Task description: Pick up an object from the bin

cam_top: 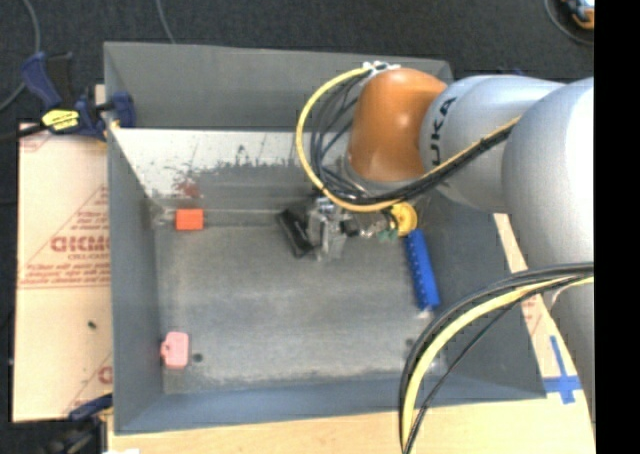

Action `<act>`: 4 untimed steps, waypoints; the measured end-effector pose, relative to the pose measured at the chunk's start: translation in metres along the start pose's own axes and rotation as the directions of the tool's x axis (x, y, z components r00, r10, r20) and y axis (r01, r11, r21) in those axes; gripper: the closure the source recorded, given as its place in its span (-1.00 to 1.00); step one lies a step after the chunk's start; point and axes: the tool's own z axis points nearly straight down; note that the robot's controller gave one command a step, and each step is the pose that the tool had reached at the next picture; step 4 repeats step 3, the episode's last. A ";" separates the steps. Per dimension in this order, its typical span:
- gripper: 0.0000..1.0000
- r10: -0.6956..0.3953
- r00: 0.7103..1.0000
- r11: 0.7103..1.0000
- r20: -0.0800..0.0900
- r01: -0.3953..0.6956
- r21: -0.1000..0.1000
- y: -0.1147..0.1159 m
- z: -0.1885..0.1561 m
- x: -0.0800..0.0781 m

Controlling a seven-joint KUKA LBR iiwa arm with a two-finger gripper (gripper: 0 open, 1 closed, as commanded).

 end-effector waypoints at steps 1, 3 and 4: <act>1.00 -0.015 1.000 1.000 0.003 0.015 -0.002 0.006 -0.001 -0.003; 1.00 0.112 0.994 0.994 0.006 -0.112 -0.001 0.016 0.000 0.003; 1.00 0.112 0.994 0.994 0.006 -0.112 -0.001 0.016 0.000 0.003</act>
Offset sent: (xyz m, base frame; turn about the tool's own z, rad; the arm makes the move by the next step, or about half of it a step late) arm -0.0067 0.0174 -0.0017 0.1557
